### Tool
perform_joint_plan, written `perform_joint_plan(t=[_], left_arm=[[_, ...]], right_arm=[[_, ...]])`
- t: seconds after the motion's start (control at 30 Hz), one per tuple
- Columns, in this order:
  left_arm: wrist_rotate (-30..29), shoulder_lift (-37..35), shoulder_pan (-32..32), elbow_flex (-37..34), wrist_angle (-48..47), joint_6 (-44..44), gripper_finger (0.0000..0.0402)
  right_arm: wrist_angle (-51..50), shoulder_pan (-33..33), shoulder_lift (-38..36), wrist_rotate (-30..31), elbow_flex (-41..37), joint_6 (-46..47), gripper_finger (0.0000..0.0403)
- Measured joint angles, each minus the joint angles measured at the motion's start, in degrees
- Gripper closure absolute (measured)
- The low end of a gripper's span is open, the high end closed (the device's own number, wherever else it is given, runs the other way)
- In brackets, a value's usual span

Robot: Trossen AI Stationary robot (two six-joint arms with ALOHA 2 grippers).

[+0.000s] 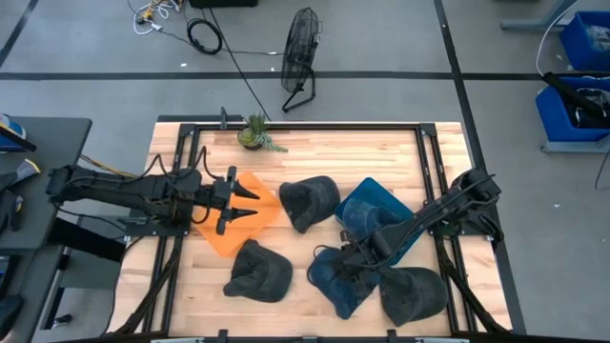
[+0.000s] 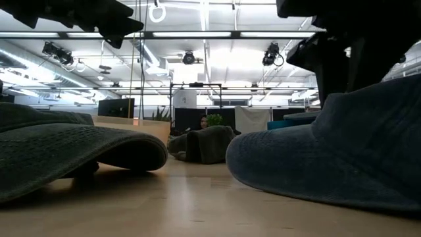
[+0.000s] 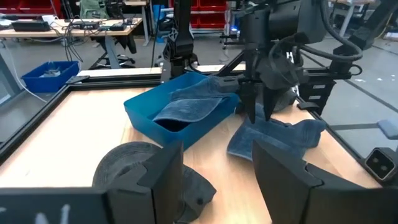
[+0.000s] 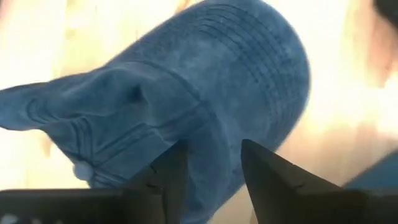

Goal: Pick & Place hat
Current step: Put the blue cap into the blue bin

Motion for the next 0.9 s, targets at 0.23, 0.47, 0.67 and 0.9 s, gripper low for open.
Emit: perform_joint_plan(t=[0.23, 0.47, 0.67, 0.9], left_arm=[[-1.40, 0.00, 0.07, 0.00, 0.04, 0.02, 0.0203], [-1.40, 0.00, 0.07, 0.00, 0.04, 0.03, 0.0202], [-1.39, 0.00, 0.07, 0.00, 0.04, 0.04, 0.0202], [-1.40, 0.00, 0.07, 0.00, 0.09, 0.02, 0.0202]], right_arm=[[0.20, 0.00, 0.08, -1.78, -0.01, 0.49, 0.0202], [3.71, -0.07, 0.08, -1.73, -4.66, -2.35, 0.0210], [4.89, -0.29, 0.05, -1.61, -5.22, -5.64, 0.0300], [-3.97, -1.40, -1.67, -6.57, 1.17, -2.90, 0.0382]])
